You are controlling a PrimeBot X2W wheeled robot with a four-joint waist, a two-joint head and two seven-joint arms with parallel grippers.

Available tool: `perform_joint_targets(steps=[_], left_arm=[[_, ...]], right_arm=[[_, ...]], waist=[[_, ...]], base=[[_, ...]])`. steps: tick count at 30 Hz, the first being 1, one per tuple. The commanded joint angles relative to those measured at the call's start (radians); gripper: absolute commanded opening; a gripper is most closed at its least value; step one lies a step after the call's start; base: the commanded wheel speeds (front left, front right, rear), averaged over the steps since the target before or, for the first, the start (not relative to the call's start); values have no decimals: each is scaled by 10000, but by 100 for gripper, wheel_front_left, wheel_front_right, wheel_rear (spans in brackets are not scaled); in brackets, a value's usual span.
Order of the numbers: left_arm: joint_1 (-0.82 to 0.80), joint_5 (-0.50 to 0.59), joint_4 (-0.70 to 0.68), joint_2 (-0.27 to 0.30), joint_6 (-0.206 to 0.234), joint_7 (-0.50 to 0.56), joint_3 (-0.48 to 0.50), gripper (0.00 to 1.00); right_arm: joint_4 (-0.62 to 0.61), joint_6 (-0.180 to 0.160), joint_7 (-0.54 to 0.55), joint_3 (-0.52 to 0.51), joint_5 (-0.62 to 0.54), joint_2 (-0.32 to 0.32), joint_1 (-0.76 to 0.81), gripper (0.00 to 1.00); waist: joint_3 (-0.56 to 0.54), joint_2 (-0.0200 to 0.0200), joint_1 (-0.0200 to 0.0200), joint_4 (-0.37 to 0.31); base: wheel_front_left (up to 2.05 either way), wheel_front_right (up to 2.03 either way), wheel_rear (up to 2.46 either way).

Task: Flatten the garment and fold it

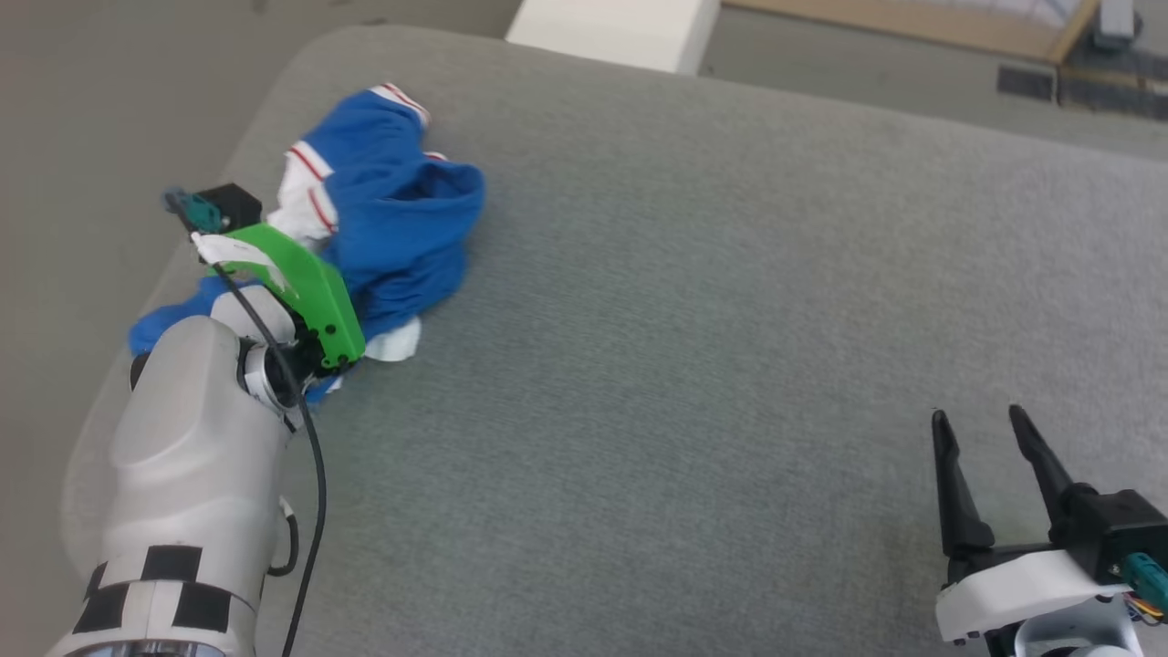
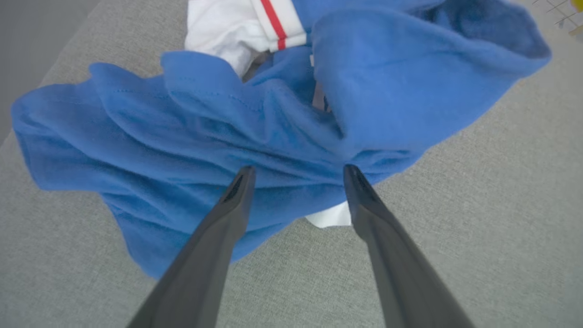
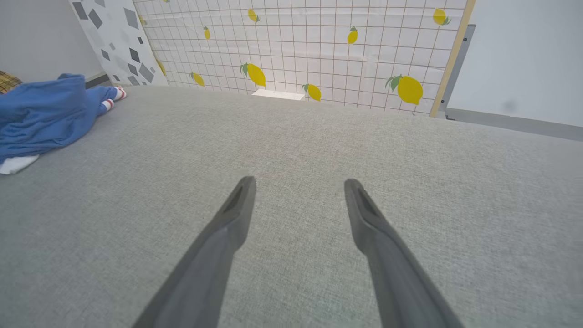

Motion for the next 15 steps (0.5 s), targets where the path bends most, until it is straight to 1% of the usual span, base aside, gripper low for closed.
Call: perform_joint_targets(steps=[1,3,5,8,11,12,13,15], left_arm=[[-164,133,189,69,94,214,-120,100],[-178,248,432,57,191,511,-288,100],[-143,244,653,-28,157,824,-406,100],[-25,162,924,-229,-41,1160,-551,100],[96,-30,1049,-486,-246,1084,-552,100],[117,-57,1046,-523,-286,920,-548,63],[126,-108,1029,-556,-315,749,-511,0],[107,-190,955,-581,-385,270,-430,0]], right_arm=[[-162,-13,45,-35,-88,3,53,100],[-313,-13,106,-83,-108,3,62,100],[-434,-13,147,-118,-124,3,52,100],[-529,-13,184,-156,-127,3,30,100],[-556,-13,214,-148,-84,3,-25,100],[-559,-13,219,-112,-76,3,-48,100],[-556,-13,222,-91,-71,3,-67,100],[-533,-13,218,-67,-50,3,-101,100]], waist=[[647,0,-1,-571],[786,0,-1,-609],[916,0,-1,-615],[1046,0,-1,-565],[1131,0,-1,-457],[1146,0,-1,-422],[1150,0,-1,-393],[1119,0,-1,-314]], base=[[0,0,0],[0,0,0],[0,0,0],[0,0,0],[0,0,0],[0,0,0],[0,0,0],[0,0,0]])
